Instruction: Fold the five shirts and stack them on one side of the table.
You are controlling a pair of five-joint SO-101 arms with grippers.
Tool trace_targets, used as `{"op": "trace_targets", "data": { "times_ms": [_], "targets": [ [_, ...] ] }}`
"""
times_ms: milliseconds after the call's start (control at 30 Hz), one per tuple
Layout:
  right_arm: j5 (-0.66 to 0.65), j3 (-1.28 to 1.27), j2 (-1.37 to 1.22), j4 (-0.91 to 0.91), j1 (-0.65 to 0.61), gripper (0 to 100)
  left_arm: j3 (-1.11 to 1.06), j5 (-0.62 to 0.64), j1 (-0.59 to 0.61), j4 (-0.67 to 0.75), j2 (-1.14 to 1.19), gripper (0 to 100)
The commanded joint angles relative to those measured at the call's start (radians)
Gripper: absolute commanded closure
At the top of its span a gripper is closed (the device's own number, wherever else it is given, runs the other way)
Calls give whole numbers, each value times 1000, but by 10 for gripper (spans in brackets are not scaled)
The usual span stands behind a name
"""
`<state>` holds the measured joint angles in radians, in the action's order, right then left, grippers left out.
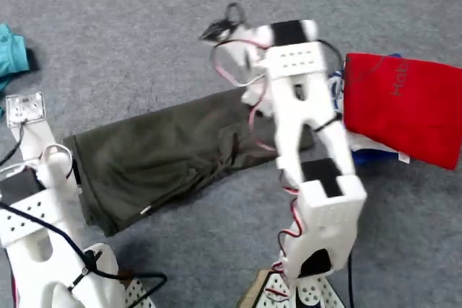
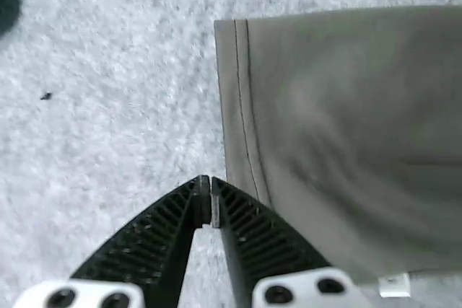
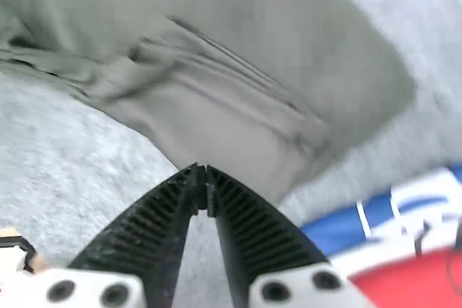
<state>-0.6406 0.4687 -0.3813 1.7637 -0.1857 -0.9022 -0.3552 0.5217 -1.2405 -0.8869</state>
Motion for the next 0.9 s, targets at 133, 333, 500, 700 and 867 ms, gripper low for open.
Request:
{"op": "trace_targets", "data": {
  "times_ms": [133, 333, 500, 700, 867],
  "targets": [
    [-29, -19, 71, 18, 157, 996, 193, 55, 14, -41, 348, 905],
    [-44, -51, 71, 18, 185, 996, 405, -14, 78, -92, 668, 905],
    [-41, -51, 71, 18, 179, 996, 503, -55, 87, -78, 849, 904],
    [-38, -51, 71, 18, 179, 996, 500, -51, 48, -6, 1003, 904],
    [-38, -51, 71, 18, 179, 996, 508, -17, 48, 0, 1059, 903]
  ]
}}
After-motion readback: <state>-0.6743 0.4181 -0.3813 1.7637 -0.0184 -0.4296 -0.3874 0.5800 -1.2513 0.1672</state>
